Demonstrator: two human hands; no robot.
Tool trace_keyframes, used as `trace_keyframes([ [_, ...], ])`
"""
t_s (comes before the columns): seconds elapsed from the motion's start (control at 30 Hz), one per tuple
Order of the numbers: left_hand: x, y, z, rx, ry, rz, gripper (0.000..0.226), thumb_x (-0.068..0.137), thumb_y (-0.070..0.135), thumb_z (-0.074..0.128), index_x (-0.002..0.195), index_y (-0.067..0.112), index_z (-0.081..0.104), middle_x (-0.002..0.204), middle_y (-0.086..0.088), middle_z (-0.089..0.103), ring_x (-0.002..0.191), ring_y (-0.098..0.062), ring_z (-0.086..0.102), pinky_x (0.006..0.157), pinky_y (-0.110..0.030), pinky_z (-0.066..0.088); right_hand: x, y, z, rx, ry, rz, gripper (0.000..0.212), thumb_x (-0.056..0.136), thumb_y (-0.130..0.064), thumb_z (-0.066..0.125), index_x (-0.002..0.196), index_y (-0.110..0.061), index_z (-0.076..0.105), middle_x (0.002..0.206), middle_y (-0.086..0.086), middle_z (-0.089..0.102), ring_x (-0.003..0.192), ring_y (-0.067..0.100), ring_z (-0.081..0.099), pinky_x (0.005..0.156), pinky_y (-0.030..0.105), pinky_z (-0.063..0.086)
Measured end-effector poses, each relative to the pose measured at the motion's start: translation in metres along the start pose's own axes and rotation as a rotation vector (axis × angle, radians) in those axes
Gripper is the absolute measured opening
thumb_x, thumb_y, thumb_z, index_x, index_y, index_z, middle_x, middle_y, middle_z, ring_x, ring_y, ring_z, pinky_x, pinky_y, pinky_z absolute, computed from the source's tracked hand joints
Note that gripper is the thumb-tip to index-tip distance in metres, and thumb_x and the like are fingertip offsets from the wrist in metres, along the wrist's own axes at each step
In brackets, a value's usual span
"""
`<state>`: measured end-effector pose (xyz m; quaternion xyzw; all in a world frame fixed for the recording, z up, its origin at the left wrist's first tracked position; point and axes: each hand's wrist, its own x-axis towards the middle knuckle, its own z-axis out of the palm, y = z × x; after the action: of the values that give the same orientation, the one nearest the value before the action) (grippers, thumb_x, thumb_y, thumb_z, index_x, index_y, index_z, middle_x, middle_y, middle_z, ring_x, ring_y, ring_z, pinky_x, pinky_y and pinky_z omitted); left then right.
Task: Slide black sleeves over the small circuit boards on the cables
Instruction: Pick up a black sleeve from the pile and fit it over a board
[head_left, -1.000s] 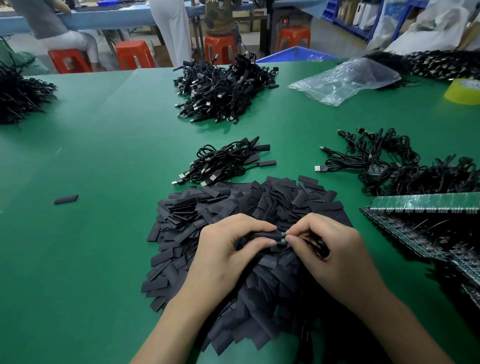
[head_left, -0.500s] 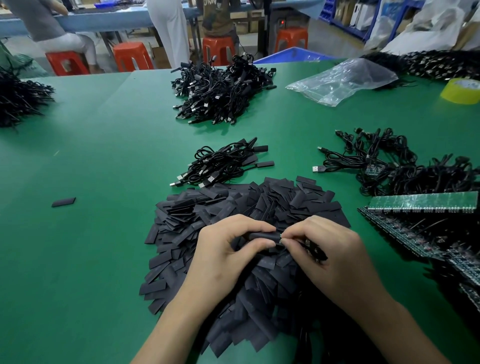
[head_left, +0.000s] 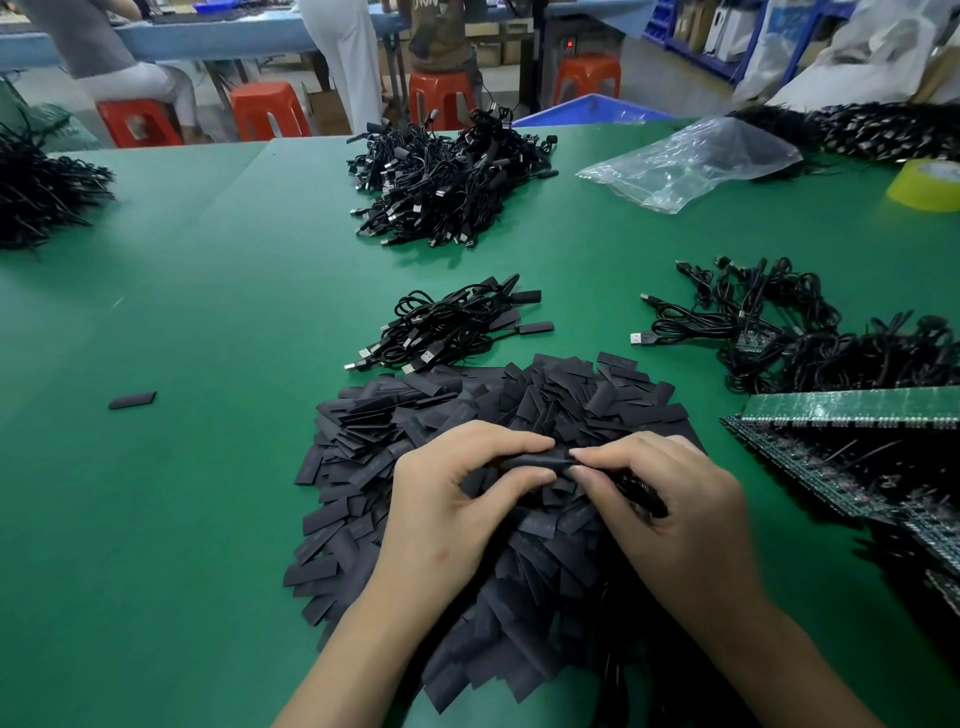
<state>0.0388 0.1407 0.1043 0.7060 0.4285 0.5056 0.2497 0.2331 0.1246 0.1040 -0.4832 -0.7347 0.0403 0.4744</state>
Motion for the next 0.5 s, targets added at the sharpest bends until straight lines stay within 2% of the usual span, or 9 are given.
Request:
trace_keyframes([
  [0.07,0.0,0.001,0.001,0.001,0.0,0.006,0.019,0.084,0.015,0.082,0.102,0.021,0.08,0.098,0.015,0.076,0.096,-0.006,0.072,0.086,-0.016,0.05,0.0,0.001,0.001,-0.006,0.004,-0.005,0.007,0.089,-0.021,0.074,0.087,-0.015,0.078,0.09,-0.012,0.075,0.085,0.002,0.064,0.076,0.033,0.049],
  [0.17,-0.001,0.002,0.002,0.011,0.032,0.015,0.021,0.083,0.019,0.082,0.104,0.02,0.081,0.099,0.015,0.076,0.096,-0.007,0.072,0.086,-0.019,0.052,-0.001,-0.001,0.002,0.012,0.02,0.004,0.011,0.09,-0.025,0.073,0.087,-0.016,0.078,0.09,-0.014,0.074,0.086,-0.002,0.063,0.076,0.031,0.049],
  [0.33,-0.005,0.009,0.007,-0.033,0.226,-0.087,0.041,0.075,0.032,0.086,0.114,0.021,0.077,0.091,0.013,0.076,0.086,-0.009,0.074,0.084,-0.016,0.053,-0.002,-0.004,0.001,0.034,0.048,0.05,0.015,0.092,-0.03,0.068,0.091,-0.02,0.079,0.091,-0.018,0.071,0.089,-0.009,0.059,0.076,0.028,0.049],
  [0.43,-0.009,0.011,0.011,-0.048,0.259,-0.108,0.037,0.077,0.03,0.084,0.111,0.019,0.078,0.088,0.014,0.077,0.084,-0.007,0.075,0.082,-0.018,0.055,-0.002,-0.004,0.003,0.018,0.063,0.051,0.015,0.092,-0.03,0.068,0.09,-0.02,0.078,0.089,-0.019,0.07,0.087,-0.011,0.056,0.076,0.027,0.049],
  [0.5,-0.009,0.011,0.013,-0.001,0.264,-0.082,0.036,0.078,0.028,0.083,0.111,0.016,0.079,0.09,0.015,0.077,0.083,-0.002,0.074,0.081,-0.013,0.053,-0.003,-0.004,0.004,0.002,0.068,0.05,0.016,0.092,-0.03,0.067,0.09,-0.019,0.078,0.089,-0.016,0.072,0.085,-0.008,0.056,0.076,0.028,0.049],
])
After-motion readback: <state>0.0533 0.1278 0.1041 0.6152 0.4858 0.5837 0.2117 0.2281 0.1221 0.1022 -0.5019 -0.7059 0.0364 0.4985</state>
